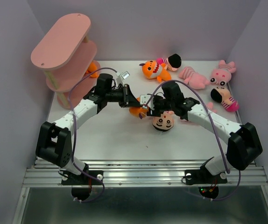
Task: Place and organize the stuffed toys onto the shelf
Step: Pass the stuffed toy from the left arm to the right
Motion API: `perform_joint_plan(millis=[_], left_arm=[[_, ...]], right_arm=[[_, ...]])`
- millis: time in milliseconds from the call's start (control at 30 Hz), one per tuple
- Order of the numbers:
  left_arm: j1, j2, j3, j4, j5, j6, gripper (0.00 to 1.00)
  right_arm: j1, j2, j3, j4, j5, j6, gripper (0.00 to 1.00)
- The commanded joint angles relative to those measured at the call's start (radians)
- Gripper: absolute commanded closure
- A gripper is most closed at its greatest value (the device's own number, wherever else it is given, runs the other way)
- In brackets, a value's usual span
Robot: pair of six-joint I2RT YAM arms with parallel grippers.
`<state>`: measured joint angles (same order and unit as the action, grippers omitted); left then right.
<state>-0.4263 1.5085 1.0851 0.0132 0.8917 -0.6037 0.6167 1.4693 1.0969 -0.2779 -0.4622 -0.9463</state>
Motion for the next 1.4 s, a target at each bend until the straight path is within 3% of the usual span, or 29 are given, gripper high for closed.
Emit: perform_joint_plan(millis=[0,67,100,167,200,233,267,300,400,500,633,767,833,1000,1367], left_arm=[[-0.011,-0.048,-0.028,0.060,0.043,-0.005,1.00],[-0.011,-0.048,-0.033,0.067,0.041,-0.002,1.00],[-0.011,-0.053,-0.034,0.067,0.039,0.001,1.00],[-0.009,-0.062,-0.033,0.071,0.036,0.013,0.98],[-0.011,-0.068,-0.034,0.071,0.035,0.018,0.91],[-0.011,-0.091,-0.031,0.073,0.018,0.024,0.72],[-0.011,-0.106,-0.030,0.071,0.006,0.033,0.63],[-0.009,-0.140,-0.024,0.067,-0.026,0.063,0.47],[-0.012,-0.223,-0.005,0.028,-0.104,0.191,0.31],[-0.014,-0.312,0.018,-0.030,-0.280,0.338,0.19],[-0.012,-0.442,-0.022,-0.049,-0.451,0.491,0.13],[-0.012,-0.599,-0.132,0.022,-0.591,0.562,0.01],[-0.009,-0.671,-0.192,0.033,-0.617,0.570,0.01],[-0.009,-0.737,-0.280,0.057,-0.544,0.550,0.01],[-0.008,-0.716,-0.419,0.188,-0.346,0.496,0.01]], right_arm=[[0.009,-0.049,-0.025,0.069,-0.159,0.078,0.54],[0.009,-0.063,-0.032,0.060,-0.214,0.099,0.64],[0.009,-0.066,-0.034,0.048,-0.234,0.103,0.74],[0.009,-0.069,-0.034,0.002,-0.288,0.113,0.81],[0.009,-0.076,-0.038,-0.013,-0.302,0.113,0.85],[0.009,-0.079,-0.043,-0.032,-0.323,0.118,0.90],[0.009,-0.086,-0.049,-0.035,-0.326,0.129,0.91],[0.009,-0.096,-0.054,-0.044,-0.331,0.148,0.94],[0.009,-0.109,-0.051,-0.050,-0.346,0.202,0.96],[0.009,-0.112,-0.026,-0.061,-0.372,0.341,0.98],[-0.014,-0.083,0.038,-0.086,-0.423,0.493,0.99],[-0.081,-0.050,0.092,-0.092,-0.535,0.622,0.99],[-0.119,-0.027,0.118,-0.092,-0.585,0.688,0.99],[-0.247,0.017,0.185,-0.092,-0.713,0.805,0.99],[-0.304,0.020,0.231,-0.093,-0.736,0.945,0.99]])
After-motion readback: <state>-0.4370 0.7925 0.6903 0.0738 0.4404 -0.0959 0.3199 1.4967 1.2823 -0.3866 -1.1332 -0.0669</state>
